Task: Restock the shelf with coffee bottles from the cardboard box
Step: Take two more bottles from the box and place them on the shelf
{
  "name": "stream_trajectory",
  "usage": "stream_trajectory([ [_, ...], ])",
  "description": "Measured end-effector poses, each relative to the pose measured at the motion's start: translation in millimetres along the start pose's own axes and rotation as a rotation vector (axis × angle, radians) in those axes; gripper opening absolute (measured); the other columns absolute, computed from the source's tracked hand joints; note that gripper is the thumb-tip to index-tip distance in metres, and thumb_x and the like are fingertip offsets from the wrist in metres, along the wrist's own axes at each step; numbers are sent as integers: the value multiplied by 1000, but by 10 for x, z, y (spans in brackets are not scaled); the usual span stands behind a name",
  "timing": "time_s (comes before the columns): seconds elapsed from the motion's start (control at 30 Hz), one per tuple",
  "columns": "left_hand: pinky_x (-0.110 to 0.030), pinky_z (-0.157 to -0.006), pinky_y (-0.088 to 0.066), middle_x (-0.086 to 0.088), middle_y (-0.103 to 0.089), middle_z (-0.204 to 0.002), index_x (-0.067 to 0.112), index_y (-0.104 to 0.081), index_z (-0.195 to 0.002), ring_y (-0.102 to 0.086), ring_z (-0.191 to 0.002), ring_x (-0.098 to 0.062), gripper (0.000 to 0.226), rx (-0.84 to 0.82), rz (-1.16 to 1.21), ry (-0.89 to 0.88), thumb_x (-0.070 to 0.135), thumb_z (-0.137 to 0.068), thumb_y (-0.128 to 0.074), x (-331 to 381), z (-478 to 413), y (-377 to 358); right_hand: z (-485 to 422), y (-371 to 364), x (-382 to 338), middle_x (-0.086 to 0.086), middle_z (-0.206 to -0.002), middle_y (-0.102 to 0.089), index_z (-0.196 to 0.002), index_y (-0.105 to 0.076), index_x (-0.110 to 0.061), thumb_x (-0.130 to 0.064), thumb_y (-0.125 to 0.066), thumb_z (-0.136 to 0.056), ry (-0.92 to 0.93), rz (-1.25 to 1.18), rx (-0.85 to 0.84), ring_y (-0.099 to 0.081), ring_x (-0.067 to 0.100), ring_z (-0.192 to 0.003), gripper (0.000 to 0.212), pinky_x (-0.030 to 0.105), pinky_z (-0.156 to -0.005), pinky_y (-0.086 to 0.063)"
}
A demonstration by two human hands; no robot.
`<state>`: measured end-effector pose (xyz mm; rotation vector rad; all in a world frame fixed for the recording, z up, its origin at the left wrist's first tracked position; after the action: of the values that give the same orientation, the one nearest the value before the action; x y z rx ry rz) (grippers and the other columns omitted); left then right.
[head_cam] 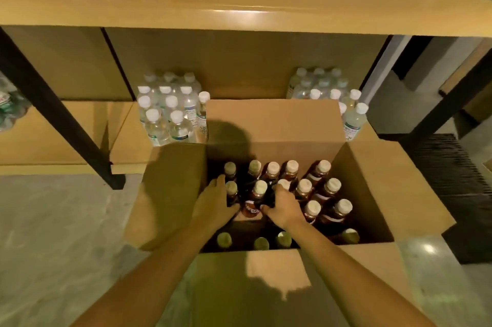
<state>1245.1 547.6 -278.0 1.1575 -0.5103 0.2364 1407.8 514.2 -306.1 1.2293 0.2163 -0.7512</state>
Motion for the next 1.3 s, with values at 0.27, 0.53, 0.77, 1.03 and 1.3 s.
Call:
stream_trajectory([
  [0.27,-45,-108,-36,-16,-35,-146,9,-17,-146,-37,-134,-33,99,-2,353,309,29,-69,-76,-202,-370,-424,-346,-347,13,18,-126,-57,-131,-35,1,-27,-70,-80,-243,-278,-4,-56,34,-115,69,35,-89,-47],
  [0.53,-40,-100,-45,-10,-57,-130,16,-49,-131,-52,-122,-31,73,43,469,327,25,-66,-80,-443,-678,-731,-659,-631,119,8,-125,-59,-125,-49,-17,-32,-59,-86,-392,-349,-50,-57,28,-114,43,35,-97,-45],
  [0.77,-29,-88,-42,-15,-62,-121,4,-57,-118,-56,-114,-25,54,101,752,409,1,-68,-78,-562,-786,-932,-810,-801,291,3,-105,-64,-113,-58,-16,-18,-69,-81,-322,-533,-32,-60,24,-103,33,27,-81,-45],
  [1.03,-28,-88,-44,-12,-62,-121,11,-49,-125,-57,-115,-30,61,146,678,313,11,-71,-77,-433,-724,-778,-857,-796,319,1,-106,-64,-118,-51,-17,-27,-77,-70,-260,-564,6,-63,23,-102,56,23,-77,-49],
  [1.3,-24,-79,-43,-3,-66,-103,11,-53,-110,-62,-105,-23,43,288,621,146,13,-73,-75,-147,-398,-141,-397,-132,-72,0,-101,-70,-112,-56,-25,-47,-76,-61,-52,-502,173,-65,23,-96,59,36,-81,-51],
])
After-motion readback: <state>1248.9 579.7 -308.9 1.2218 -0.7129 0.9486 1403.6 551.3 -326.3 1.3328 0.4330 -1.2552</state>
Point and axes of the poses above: each hand's wrist, its own z-axis away from the middle knuckle, its own y-axis out of the back of the hand, x = y × z, the point moved 6 cm from there along -z, towards the middle knuckle
